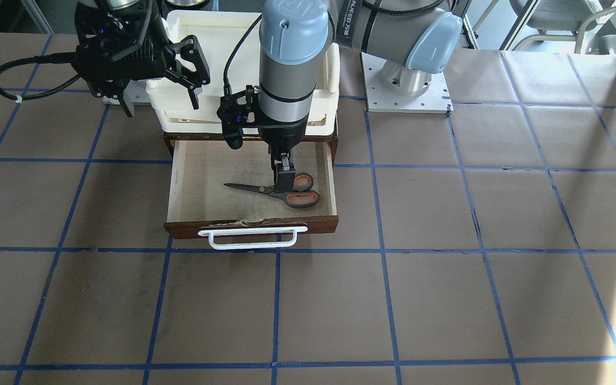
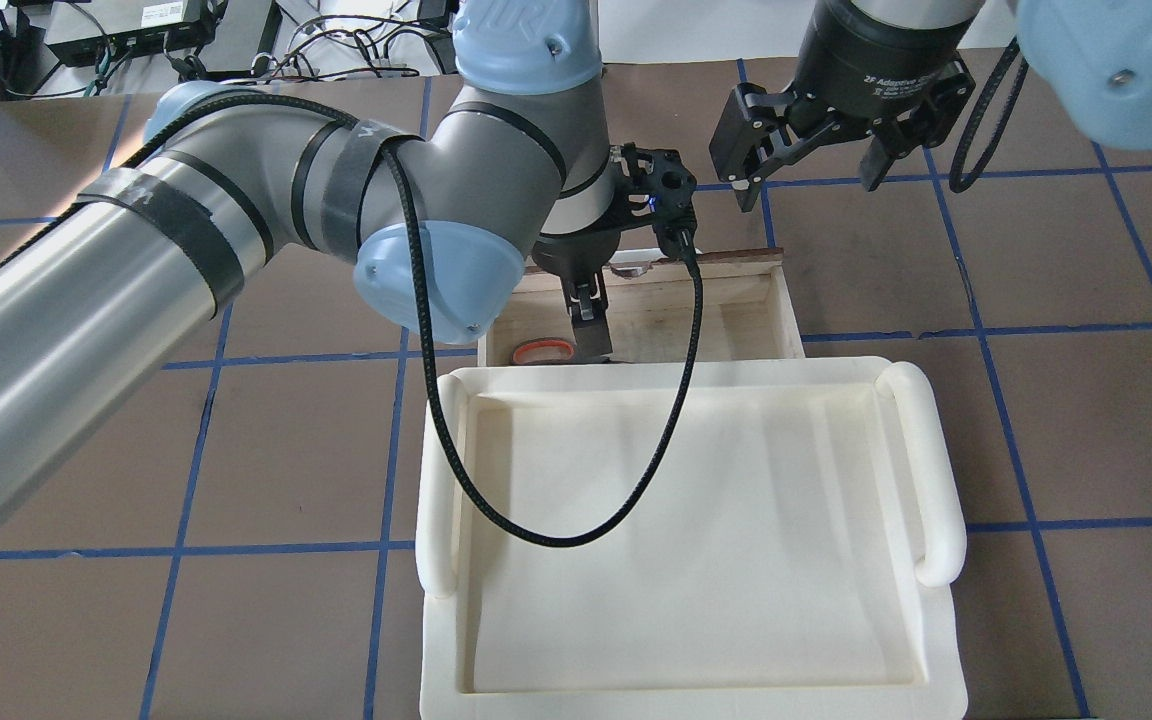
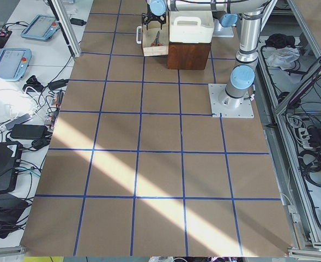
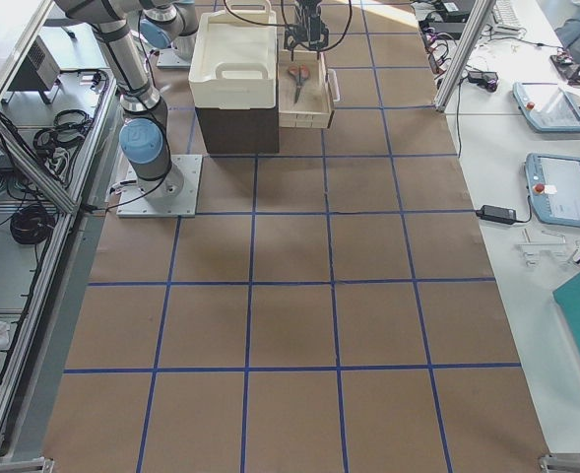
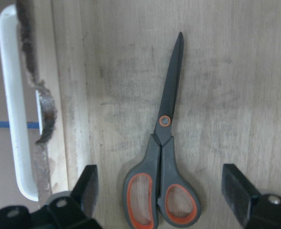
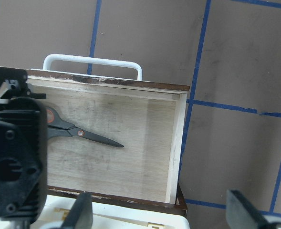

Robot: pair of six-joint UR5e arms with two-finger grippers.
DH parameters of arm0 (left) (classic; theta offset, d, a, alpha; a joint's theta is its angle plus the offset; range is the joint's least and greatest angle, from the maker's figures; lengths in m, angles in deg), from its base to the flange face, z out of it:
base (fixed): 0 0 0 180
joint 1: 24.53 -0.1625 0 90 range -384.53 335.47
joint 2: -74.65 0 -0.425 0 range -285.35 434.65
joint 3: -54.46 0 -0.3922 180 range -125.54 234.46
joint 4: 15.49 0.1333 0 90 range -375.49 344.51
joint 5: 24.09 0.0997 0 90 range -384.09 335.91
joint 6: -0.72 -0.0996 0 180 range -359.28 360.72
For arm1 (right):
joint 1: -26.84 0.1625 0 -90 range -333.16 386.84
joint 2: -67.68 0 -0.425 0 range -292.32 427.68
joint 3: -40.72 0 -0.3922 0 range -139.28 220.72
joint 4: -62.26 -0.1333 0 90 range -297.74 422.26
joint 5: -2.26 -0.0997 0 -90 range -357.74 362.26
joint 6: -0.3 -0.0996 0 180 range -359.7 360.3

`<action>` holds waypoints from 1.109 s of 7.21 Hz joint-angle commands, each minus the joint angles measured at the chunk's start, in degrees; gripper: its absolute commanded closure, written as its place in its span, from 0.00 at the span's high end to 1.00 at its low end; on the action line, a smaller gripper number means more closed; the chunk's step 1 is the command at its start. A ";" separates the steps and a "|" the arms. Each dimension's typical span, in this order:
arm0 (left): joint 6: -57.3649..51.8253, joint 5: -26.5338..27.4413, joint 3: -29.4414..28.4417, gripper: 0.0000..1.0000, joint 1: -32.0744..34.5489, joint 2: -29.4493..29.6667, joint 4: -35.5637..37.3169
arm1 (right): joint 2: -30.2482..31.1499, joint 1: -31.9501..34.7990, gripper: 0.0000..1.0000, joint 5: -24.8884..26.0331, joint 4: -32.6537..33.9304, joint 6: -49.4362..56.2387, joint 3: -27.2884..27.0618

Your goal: Place scissors in drawer with both arms

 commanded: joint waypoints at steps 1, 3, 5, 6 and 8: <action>18.14 0.40 -3.46 0.97 -4.66 -4.12 -7.57 | 0.00 0.16 1.00 -0.16 0.12 -0.13 -0.03; 23.71 -0.12 -3.56 1.00 -12.99 -7.02 -9.95 | 0.00 0.07 1.00 -0.16 0.12 0.13 -0.03; 38.91 -0.12 -3.47 1.00 -18.99 -9.84 -12.68 | 0.00 -0.02 1.00 -0.25 0.29 0.39 -0.03; 47.10 0.31 -3.12 1.00 -20.32 -10.46 -15.13 | 0.00 0.16 1.00 -0.51 0.12 -0.04 -0.03; 51.14 0.14 -3.12 1.00 -26.70 -11.61 -15.43 | 0.00 0.16 1.00 -0.51 0.12 -0.22 -0.03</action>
